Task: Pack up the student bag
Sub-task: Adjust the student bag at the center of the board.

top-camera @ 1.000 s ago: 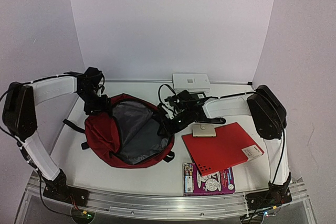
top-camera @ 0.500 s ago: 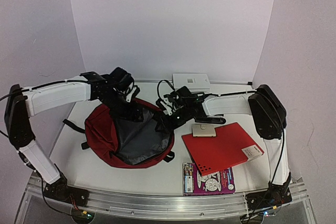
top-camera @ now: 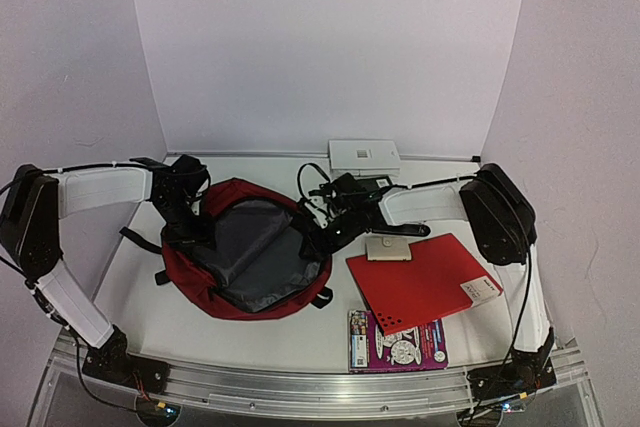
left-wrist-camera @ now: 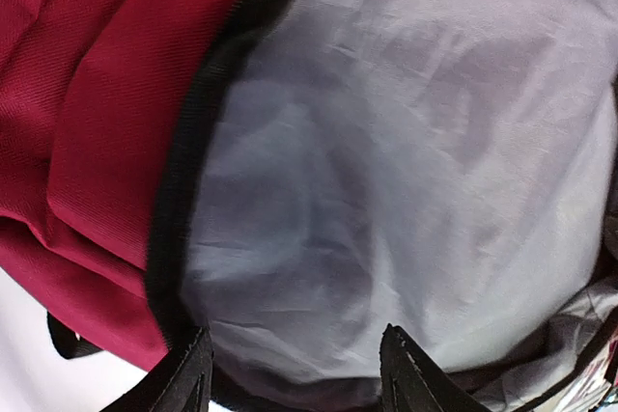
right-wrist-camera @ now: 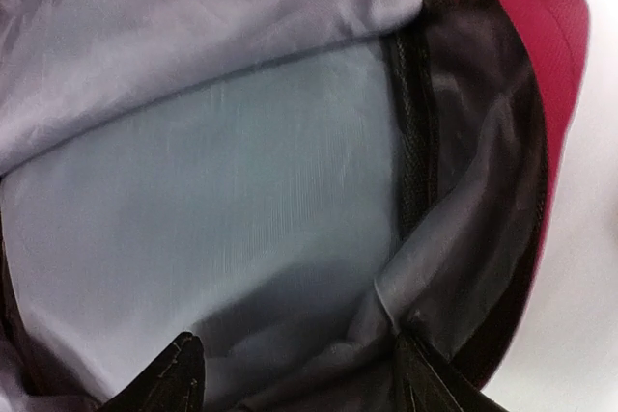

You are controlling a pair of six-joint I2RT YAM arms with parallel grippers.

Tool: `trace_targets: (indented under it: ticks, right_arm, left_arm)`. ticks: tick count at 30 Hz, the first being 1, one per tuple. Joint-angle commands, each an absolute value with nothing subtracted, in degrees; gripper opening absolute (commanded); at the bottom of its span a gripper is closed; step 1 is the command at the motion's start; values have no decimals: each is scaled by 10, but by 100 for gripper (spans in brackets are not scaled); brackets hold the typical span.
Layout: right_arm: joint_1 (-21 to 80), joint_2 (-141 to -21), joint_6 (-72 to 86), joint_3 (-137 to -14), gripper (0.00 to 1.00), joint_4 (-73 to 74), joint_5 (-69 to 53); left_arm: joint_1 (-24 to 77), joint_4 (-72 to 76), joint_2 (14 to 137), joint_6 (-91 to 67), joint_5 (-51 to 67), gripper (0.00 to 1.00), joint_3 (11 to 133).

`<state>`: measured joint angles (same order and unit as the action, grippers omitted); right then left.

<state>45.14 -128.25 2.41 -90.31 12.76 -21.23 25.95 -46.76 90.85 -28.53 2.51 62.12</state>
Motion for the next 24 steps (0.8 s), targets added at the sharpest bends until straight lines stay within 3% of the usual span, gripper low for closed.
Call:
trace_targets:
  ticks: [1, 13, 20, 24]
  right_arm:
    - [430, -1313, 11, -946, 66, 141, -177]
    - [412, -1299, 8, -1032, 72, 151, -190]
    - [388, -1188, 13, -997, 87, 156, -207]
    - [380, -1093, -17, -924, 92, 172, -205]
  left_arm:
    - [249, -433, 940, -282, 41, 60, 612]
    - [179, -354, 1044, -285, 95, 67, 643]
    - [160, -344, 1062, -297, 105, 73, 696]
    - [164, -349, 1012, -285, 105, 79, 708]
